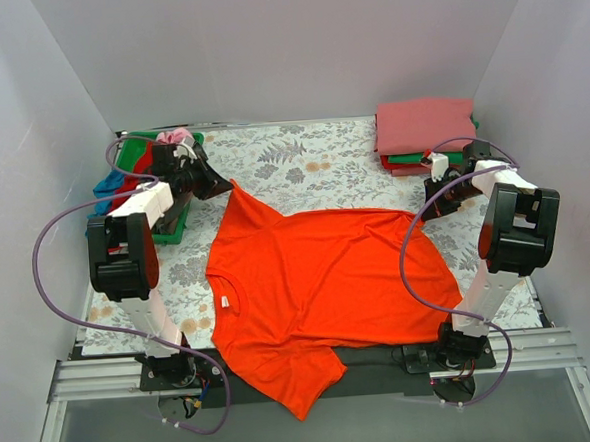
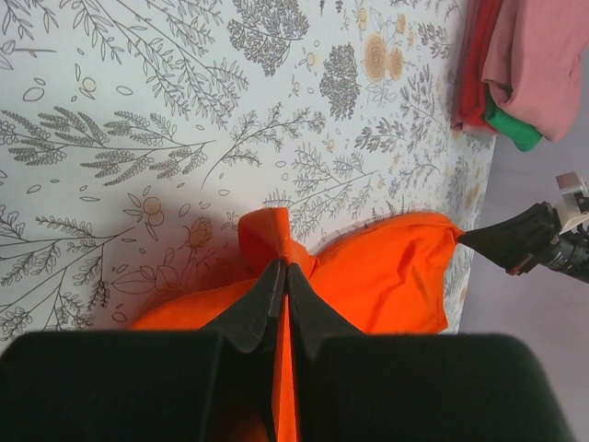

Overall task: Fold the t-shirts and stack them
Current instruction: Flatten the tshirt out

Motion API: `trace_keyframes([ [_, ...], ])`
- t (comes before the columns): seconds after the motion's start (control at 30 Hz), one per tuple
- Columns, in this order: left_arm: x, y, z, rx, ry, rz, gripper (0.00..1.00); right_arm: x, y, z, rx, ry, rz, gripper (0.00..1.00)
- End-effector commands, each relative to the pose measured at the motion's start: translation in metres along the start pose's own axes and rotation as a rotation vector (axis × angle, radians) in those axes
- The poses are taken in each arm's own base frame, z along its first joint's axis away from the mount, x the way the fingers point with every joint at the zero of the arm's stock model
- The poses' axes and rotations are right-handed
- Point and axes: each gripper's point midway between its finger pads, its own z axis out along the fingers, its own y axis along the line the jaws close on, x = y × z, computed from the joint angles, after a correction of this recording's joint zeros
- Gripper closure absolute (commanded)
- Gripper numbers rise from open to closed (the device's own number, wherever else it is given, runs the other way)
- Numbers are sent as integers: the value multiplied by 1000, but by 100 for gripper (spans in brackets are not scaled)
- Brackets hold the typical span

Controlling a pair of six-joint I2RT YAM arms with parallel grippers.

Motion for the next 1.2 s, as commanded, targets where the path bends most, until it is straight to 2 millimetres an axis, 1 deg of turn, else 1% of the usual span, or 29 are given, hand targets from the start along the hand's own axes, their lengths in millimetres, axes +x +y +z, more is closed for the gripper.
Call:
trace_keyframes([
  [0.0, -3, -19, -16, 49, -24, 58, 100, -23, 4, -17, 10, -67, -47, 99],
  [0.23, 5, -15, -16, 45, -9, 65, 100, -22, 4, -16, 7, -63, -42, 99],
  [0.5, 6, -16, -17, 51, -8, 84, 100, -20, 6, -17, 5, -63, -43, 99],
  [0.63, 11, -6, -17, 14, -6, 78, 100, -19, 7, -16, 2, -61, -44, 99],
  [0.73, 23, 7, -20, -34, 10, 58, 100, -18, 8, -15, -2, -63, -45, 99],
  [0.77, 33, 14, -22, -65, 22, 46, 100, -16, 9, -14, -7, -59, -44, 99],
  [0.8, 39, 20, -22, -89, 27, 39, 100, -15, 10, -14, -10, -57, -43, 99],
  [0.87, 64, 28, -29, -123, 54, 25, 100, -12, 10, -12, -13, -54, -40, 99],
  [0.9, 71, 32, -30, -135, 60, 21, 100, -11, 11, -11, -17, -52, -41, 99],
  [0.97, 95, 38, -38, -149, 84, 6, 100, -10, 11, -10, -20, -50, -40, 99],
  [1.0, 99, 39, -40, -157, 84, 3, 100, -9, 11, -10, -20, -50, -42, 99],
  [1.07, 113, 49, -45, -182, 95, -9, 100, -9, 12, -10, -25, -50, -39, 99],
  [1.17, 116, 54, -51, -210, 68, -6, 100, -6, 12, -9, -27, -44, -35, 99],
])
